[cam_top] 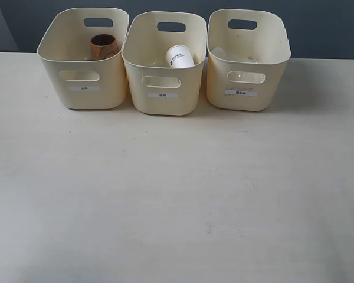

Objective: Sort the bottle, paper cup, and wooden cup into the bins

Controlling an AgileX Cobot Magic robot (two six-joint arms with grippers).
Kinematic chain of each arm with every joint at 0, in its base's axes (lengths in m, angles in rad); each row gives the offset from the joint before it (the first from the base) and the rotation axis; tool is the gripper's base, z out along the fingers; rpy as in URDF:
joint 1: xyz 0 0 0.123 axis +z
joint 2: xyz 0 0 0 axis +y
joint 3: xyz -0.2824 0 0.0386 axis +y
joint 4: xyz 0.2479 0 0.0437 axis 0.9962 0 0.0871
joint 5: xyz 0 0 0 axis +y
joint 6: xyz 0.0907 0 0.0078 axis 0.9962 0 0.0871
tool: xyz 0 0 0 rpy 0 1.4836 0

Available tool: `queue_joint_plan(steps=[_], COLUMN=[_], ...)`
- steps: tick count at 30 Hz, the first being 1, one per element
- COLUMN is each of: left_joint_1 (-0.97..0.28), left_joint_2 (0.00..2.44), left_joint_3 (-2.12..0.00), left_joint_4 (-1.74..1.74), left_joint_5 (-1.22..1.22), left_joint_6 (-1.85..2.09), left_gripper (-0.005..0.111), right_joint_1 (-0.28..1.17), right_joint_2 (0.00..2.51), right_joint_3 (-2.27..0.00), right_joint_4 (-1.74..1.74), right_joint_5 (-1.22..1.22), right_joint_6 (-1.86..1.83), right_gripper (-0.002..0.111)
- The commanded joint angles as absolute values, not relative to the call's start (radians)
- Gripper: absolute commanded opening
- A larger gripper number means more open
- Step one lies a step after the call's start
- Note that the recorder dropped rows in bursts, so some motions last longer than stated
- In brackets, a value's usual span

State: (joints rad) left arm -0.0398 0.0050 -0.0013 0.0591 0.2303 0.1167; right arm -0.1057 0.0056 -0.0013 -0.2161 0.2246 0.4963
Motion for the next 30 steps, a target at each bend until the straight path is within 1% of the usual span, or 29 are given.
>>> queue_joint_plan(steps=[1, 5, 11, 23, 30], left_joint_1=[-0.043, -0.043, -0.043, -0.043, -0.043], left_joint_2=[0.0, 0.0, 0.0, 0.0, 0.0], left_joint_3=[0.0, 0.0, 0.0, 0.0, 0.0], left_joint_4=[0.065, 0.065, 0.065, 0.065, 0.065], left_joint_5=[0.225, 0.225, 0.225, 0.225, 0.225], left_joint_6=[0.115, 0.115, 0.115, 0.115, 0.115], left_gripper=[0.0, 0.0, 0.0, 0.0, 0.0], right_joint_1=[-0.109, -0.109, -0.109, -0.109, -0.109], right_joint_2=[0.0, 0.0, 0.0, 0.0, 0.0], right_joint_3=[0.0, 0.0, 0.0, 0.0, 0.0], right_joint_4=[-0.237, -0.193, 0.018, 0.02, 0.263], right_joint_5=[0.189, 0.168, 0.162, 0.182, 0.284], right_joint_6=[0.442, 0.328, 0.062, 0.062, 0.064], right_gripper=[0.048, 0.048, 0.048, 0.048, 0.049])
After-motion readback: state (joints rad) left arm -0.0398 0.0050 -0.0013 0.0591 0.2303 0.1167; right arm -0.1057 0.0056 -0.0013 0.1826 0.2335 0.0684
